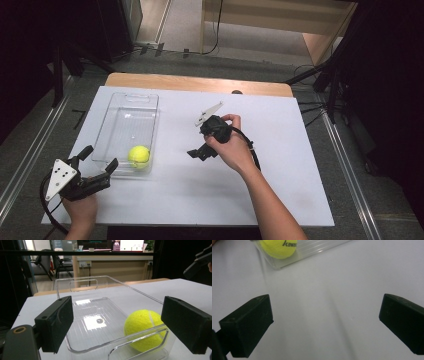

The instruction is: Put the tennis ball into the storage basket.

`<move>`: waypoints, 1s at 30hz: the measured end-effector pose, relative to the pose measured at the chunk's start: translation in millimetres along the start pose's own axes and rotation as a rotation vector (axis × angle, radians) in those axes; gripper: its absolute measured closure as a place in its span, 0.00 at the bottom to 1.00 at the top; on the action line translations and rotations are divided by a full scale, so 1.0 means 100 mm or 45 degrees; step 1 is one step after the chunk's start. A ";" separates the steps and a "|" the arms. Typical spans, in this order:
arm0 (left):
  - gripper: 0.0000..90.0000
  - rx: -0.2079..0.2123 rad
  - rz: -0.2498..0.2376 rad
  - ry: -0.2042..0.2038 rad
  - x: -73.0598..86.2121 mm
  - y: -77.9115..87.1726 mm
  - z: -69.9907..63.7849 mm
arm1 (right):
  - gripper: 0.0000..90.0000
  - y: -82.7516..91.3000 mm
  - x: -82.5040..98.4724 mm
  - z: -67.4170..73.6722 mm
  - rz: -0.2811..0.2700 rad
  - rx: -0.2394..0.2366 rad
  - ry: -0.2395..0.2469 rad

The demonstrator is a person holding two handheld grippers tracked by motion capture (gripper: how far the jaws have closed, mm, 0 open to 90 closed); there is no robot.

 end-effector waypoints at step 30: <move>0.13 -0.006 0.005 -0.008 0.00 0.00 -0.01 | 0.00 0.21 0.68 -0.12 -0.127 0.084 -0.170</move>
Point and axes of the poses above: each handheld gripper's, and its own axes: y roughly backward along the jaws, x roughly out of its underside, z roughly to its left, the point moved 6 cm from there along -y, roughly forward along the jaws, and after that the axes turned 3 degrees about z, right-handed, at the moved point
